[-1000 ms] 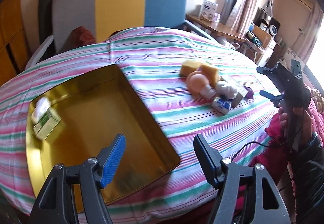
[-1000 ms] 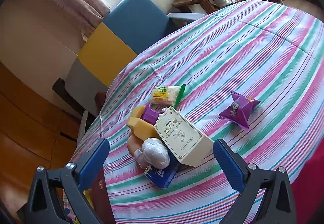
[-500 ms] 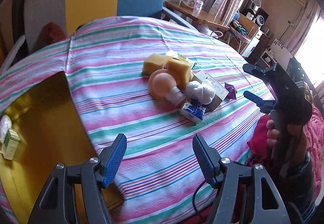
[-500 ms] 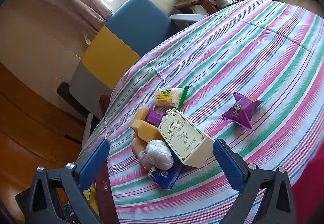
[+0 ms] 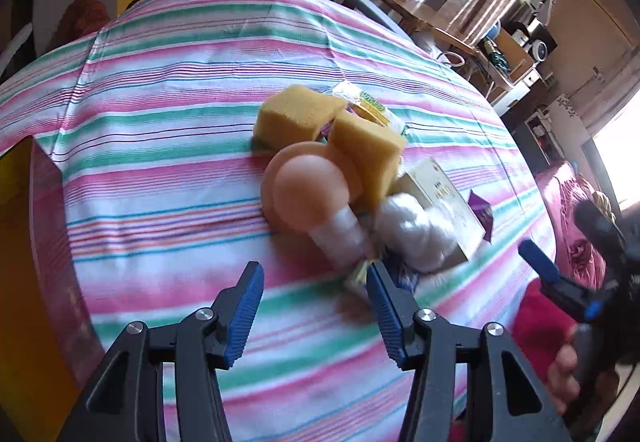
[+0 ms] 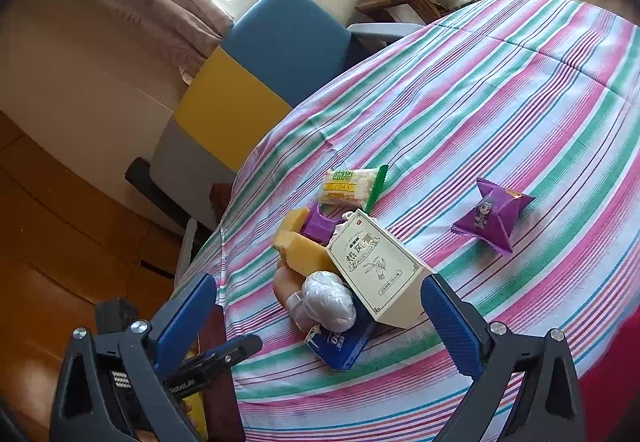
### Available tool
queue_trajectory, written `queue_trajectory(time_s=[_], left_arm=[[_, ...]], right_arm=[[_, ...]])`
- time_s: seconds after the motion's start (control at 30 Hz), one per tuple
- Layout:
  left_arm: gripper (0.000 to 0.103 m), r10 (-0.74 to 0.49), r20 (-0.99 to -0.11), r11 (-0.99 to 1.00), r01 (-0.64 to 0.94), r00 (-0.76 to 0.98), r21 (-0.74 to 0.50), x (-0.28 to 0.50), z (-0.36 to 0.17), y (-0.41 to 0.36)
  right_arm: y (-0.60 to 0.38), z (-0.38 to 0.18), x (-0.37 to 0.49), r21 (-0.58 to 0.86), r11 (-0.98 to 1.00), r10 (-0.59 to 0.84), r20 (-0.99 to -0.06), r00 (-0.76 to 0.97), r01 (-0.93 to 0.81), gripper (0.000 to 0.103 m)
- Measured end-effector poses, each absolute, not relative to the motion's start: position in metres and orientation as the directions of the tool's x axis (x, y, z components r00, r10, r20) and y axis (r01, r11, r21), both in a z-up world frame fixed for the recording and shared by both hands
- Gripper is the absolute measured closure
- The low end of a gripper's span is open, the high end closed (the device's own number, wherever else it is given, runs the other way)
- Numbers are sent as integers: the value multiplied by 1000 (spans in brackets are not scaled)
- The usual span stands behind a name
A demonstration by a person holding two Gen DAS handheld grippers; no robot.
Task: Organize objects
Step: 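Move both tools back toward the remaining items on the cloth, then grasp the peach mushroom bottle with the left gripper while the right grasps the cream box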
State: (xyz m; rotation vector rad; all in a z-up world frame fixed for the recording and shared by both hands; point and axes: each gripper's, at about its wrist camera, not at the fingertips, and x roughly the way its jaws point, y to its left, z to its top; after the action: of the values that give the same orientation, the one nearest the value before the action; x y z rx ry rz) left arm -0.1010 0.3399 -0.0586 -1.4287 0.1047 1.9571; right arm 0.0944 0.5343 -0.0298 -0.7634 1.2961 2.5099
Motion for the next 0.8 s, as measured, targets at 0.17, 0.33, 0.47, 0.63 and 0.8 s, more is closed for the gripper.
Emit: queue_trajectory(time_s=[0.17, 0.33, 0.47, 0.63, 0.8], left_arm=[[25, 464, -870, -762, -577, -168, -295, -124, -71, 367], [19, 421, -890, -745, -626, -174, -230, -135, -85, 389], [19, 423, -895, -746, -615, -143, -255, -149, -98, 391], [33, 444, -886, -723, -637, -132, -268, -142, -100, 393], [44, 490, -860, -709, -640, -145, -296, -136, -85, 380]], right_arm=[[535, -31, 94, 710, -584, -65, -524, -849, -394, 0], [535, -32, 92, 721, -579, -83, -517, -852, -381, 0], [536, -32, 93, 726, -576, -86, -511, -855, -376, 0], [535, -32, 91, 718, -579, -85, -525, -847, -387, 0], [535, -32, 91, 709, -582, -76, -536, -841, -399, 0]])
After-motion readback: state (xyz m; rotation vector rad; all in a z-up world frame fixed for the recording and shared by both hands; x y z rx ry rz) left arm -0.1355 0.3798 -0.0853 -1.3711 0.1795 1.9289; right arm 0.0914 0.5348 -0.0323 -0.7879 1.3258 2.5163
